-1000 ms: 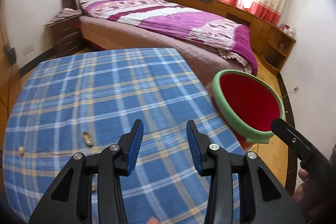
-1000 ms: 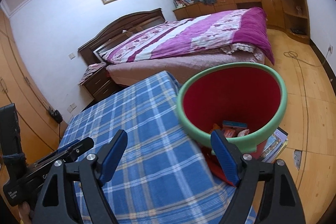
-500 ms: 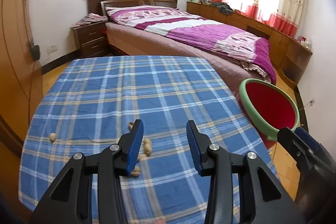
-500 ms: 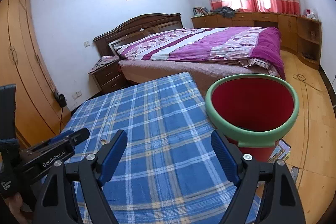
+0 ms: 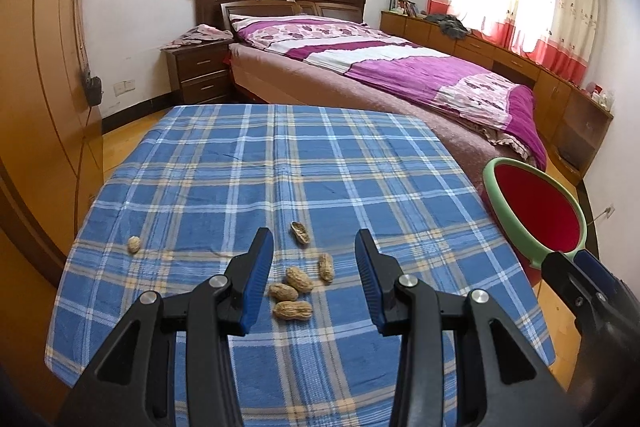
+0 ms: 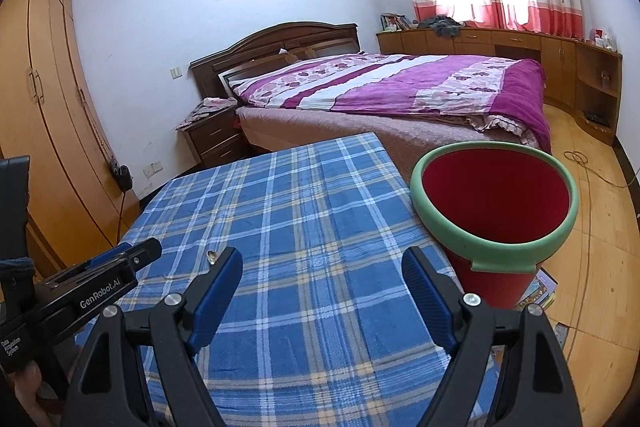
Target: Collect trash
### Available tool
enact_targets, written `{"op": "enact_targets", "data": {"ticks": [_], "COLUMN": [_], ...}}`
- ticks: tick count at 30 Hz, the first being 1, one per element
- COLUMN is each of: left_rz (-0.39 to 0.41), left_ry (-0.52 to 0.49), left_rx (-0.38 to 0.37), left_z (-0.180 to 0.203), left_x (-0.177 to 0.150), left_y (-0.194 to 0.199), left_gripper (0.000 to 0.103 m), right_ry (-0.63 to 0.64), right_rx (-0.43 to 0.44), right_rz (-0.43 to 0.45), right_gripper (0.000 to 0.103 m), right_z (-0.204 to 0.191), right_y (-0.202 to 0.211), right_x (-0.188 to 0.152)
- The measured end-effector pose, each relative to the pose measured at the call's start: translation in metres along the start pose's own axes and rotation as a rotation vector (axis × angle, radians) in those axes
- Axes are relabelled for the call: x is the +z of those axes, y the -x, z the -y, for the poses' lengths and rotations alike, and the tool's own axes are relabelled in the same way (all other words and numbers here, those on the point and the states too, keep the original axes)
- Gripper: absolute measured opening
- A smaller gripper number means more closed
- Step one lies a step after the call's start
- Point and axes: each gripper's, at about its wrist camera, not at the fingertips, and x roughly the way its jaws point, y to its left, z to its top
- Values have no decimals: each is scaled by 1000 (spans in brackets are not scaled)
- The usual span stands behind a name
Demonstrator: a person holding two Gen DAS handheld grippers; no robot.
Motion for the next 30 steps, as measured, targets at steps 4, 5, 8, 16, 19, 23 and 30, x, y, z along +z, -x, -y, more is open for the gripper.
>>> {"op": "enact_targets", "data": {"ticks": [4,5,8,16,19,23,30], "left_rz": [5,6,9,15,17,16,17], "left_ry": [4,4,7,11,12,11,13], "left_rx": [5,5,5,9,9,10,11], "left_z": [-2,-2,-3,-5,-5,-5,-6], "left_x": [0,0,0,0,1,1,1], "left_y": [2,3,4,6,6,6,6], "left_gripper": [43,43,43,43,43,43,43], "right_ry": [2,3,2,3,3,2,3], "right_rx": [0,0,0,0,0,0,-1], "right_rz": [4,5,4,4,4,5,6], "right_gripper": [84,84,84,84,84,84,84], "right_z": [-1,-2,-2,-2,-2,-2,-2], "right_y": [1,2,2,2,2,2,1], "right_x": [0,0,0,0,0,-1,-1]}}
